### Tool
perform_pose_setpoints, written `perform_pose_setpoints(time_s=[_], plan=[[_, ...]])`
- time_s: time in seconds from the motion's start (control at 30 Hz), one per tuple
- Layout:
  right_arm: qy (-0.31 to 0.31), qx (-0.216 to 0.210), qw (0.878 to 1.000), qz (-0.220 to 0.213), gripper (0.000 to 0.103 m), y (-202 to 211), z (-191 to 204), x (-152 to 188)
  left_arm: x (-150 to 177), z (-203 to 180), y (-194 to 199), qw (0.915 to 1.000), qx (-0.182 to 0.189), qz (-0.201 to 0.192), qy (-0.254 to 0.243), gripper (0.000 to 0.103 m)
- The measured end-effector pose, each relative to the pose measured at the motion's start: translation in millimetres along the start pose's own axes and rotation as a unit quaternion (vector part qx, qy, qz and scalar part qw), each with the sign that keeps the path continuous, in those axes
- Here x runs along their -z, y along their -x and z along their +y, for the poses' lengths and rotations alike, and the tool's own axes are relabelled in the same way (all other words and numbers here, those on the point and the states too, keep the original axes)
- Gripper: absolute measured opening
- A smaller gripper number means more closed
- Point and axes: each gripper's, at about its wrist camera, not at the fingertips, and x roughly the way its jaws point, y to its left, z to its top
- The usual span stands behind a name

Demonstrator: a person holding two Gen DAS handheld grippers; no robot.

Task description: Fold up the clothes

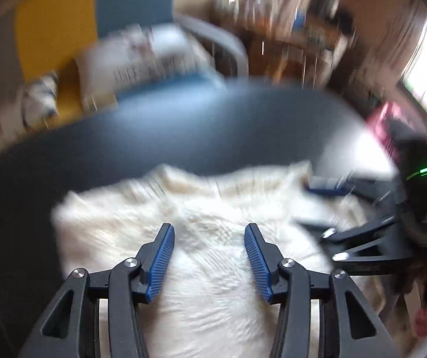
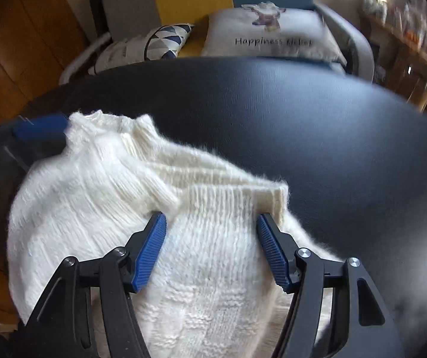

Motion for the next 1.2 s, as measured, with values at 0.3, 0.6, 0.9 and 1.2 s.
perform_pose_setpoints(time_s=[0.3,0.6,0.9,1.2], plan=[[0.013,-0.032,0.999,-0.034,0.066,50,-7,13,1,-8,26,0.998,-0.025,-0.058,0.003,0.05],[-0.001,-0.015,1.0,-0.021,0.066,46,-11,38,27,-16,40,0.9955,-0.046,-0.083,-0.004,0.05],[0.02,-0.057,0.997,-0.048,0.066,100,18,95,110,-21,106,0.9881,-0.056,-0.143,-0.013,0.049],[0.034,0.012,0.999,-0.008,0.069,71,41,133,160,-47,80,0.9883,-0.087,-0.115,-0.05,0.051]])
